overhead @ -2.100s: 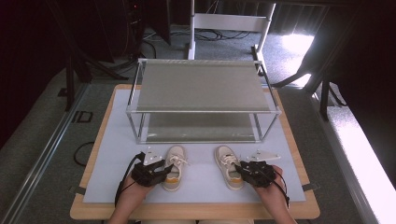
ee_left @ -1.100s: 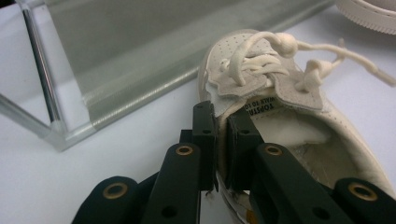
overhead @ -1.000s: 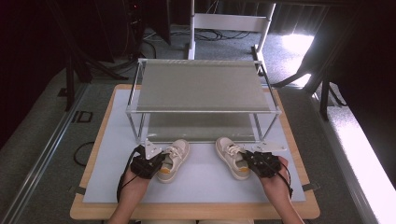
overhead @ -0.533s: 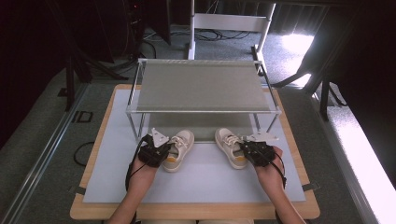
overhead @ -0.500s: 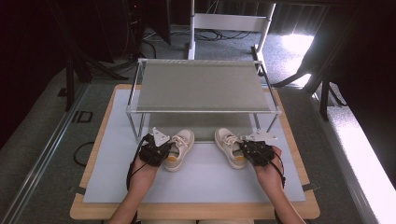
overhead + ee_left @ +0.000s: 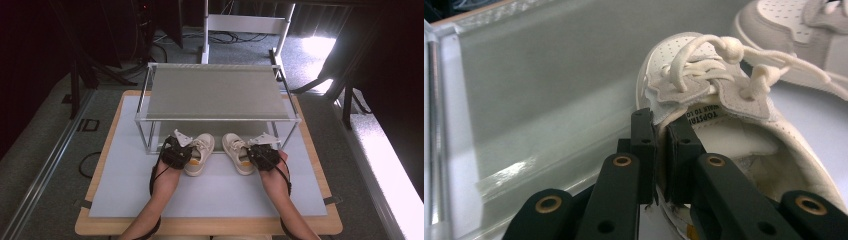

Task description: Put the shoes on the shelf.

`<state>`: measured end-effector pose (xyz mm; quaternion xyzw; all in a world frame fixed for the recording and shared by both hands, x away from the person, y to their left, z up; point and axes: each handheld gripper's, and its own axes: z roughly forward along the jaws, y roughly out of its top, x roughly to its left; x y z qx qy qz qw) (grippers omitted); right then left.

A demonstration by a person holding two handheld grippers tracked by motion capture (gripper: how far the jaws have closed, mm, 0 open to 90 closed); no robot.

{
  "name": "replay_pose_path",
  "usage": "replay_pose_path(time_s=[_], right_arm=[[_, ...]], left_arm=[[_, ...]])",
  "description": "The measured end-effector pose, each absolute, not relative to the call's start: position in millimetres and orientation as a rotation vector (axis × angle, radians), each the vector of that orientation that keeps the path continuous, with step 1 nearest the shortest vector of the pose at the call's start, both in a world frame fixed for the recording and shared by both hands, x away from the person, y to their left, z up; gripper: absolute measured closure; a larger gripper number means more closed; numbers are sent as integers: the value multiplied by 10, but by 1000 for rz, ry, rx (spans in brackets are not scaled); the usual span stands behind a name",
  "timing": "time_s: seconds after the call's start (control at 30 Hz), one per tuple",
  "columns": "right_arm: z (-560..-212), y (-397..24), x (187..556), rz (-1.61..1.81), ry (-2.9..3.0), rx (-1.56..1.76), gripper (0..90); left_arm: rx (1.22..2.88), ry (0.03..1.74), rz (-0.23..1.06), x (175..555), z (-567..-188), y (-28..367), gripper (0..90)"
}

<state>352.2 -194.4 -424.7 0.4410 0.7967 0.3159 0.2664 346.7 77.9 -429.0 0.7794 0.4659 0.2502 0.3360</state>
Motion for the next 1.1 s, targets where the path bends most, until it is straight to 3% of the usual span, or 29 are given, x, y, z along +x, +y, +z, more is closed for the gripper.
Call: replay_pose_path(time_s=[0.37,0.73,0.9,1.1], right_arm=[[-4276,-1723,3627,826,2155,1218,810],[-4248,-1750,3496,970,2234,1237,699],[-4260,-1735,3437,988,2244,1215,732],[-4293,-1786,3426,1024,2233,1216,694]], left_arm=[[2018,1226,659,3594,-4323,568,842],[2034,1149,455,3525,-4335,460,736],[2028,1140,432,3506,-4349,464,710],[2013,1124,412,3486,-4384,500,689]])
